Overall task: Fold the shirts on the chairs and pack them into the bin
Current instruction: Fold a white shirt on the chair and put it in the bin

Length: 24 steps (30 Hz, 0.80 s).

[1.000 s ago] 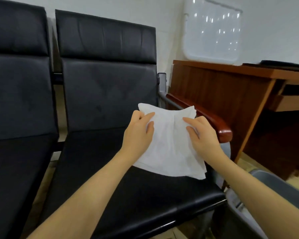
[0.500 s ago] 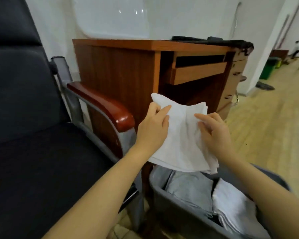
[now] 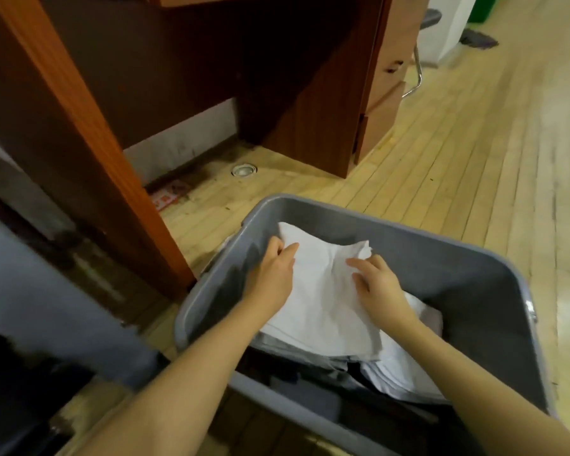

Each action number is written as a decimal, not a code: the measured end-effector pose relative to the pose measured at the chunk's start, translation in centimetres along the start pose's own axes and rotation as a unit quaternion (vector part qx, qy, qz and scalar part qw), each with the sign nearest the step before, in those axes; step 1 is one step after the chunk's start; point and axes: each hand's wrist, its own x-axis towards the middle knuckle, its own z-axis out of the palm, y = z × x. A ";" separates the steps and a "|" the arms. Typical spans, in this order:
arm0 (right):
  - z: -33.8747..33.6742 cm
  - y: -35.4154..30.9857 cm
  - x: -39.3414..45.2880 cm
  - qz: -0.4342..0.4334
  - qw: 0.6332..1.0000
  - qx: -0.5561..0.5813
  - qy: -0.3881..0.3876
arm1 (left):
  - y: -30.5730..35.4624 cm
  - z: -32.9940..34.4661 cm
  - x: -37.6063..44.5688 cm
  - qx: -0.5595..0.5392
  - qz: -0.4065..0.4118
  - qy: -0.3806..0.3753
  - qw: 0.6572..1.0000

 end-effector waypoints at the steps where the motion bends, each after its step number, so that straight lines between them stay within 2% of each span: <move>1: 1.5 0.8 0.2 0.023 0.999 -0.025 -0.023 | -0.8 1.1 0.2 0.026 -0.033 -0.018 0.999; 3: 4.4 2.0 0.3 0.076 0.987 -0.120 -0.070 | -2.7 3.5 0.5 0.169 -0.049 -0.066 0.982; 5: 6.8 3.0 0.3 0.090 0.975 -0.177 -0.103 | -4.2 5.7 0.5 0.265 0.001 -0.082 0.961; 7: 8.9 3.3 0.4 0.051 0.982 -0.161 -0.090 | -4.7 7.4 0.7 0.283 0.061 -0.099 0.952; 9: 10.9 3.7 0.5 0.015 0.987 -0.135 -0.086 | -5.0 9.0 1.3 0.281 0.101 -0.184 0.937; 11: 12.3 3.8 0.7 0.009 0.985 -0.123 -0.120 | -5.2 9.8 2.0 0.286 0.090 -0.245 0.922; 13: 13.5 4.2 0.9 0.013 0.981 -0.137 -0.138 | -6.0 10.5 2.8 0.300 0.076 -0.271 0.912; 18: 14.5 6.9 2.6 0.045 0.967 -0.182 -0.173 | -7.6 11.4 5.0 0.295 0.028 -0.278 0.914; 24: 13.5 7.8 3.9 0.041 0.951 -0.203 -0.229 | -7.0 11.6 7.1 0.315 0.026 -0.289 0.904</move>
